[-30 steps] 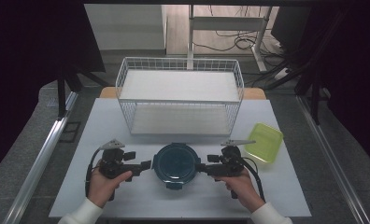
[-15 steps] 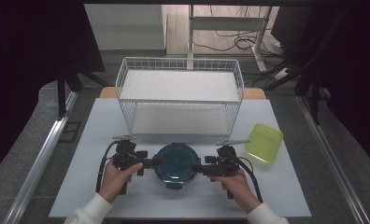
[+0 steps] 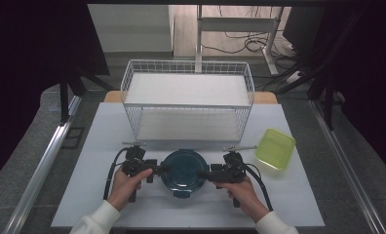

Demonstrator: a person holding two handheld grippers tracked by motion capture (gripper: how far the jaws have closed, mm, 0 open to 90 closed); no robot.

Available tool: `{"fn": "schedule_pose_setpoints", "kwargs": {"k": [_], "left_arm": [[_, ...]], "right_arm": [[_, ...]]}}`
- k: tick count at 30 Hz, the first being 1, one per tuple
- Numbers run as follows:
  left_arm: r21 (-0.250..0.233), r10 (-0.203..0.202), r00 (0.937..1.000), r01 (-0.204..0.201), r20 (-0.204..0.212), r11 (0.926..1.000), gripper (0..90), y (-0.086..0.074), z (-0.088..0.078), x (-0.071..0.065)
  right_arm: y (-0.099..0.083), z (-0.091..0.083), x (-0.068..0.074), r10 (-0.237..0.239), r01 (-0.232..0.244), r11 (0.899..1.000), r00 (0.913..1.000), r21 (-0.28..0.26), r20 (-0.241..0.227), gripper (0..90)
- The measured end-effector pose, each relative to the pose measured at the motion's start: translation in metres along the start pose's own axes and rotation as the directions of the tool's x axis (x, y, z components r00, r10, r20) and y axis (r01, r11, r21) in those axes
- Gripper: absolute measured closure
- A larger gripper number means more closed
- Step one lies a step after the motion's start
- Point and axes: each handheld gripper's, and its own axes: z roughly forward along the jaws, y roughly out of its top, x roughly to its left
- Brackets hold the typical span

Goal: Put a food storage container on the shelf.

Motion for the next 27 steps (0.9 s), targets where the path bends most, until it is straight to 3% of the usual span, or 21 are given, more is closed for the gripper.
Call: {"fn": "schedule_pose_setpoints", "kwargs": {"k": [4,10,19,27], "left_arm": [[0.008,0.001,1.0000,-0.001,-0.003,1.0000,13.6,-0.002,0.003,0.002],[0.033,0.009,0.9999,-0.010,0.008,0.9994,13.7,-0.003,0.009,0.002],[0.048,-0.057,0.9955,0.053,0.076,0.9974,17.7,-0.006,0.013,0.008],[0.057,-0.085,0.9937,0.081,0.073,0.9951,24.9,-0.010,0.016,0.008]], "right_arm": [[-0.001,0.003,-0.001,-0.002,0.002,1.000,1.0000,0.006,-0.005,15.7],[-0.001,0.010,-0.004,0.044,-0.044,0.999,0.9990,0.001,-0.002,16.4],[-0.004,0.017,-0.012,0.129,-0.129,0.992,0.9909,0.015,-0.037,17.4],[-0.008,0.020,-0.008,0.171,-0.169,0.985,0.9840,0.043,-0.049,24.5]]}}
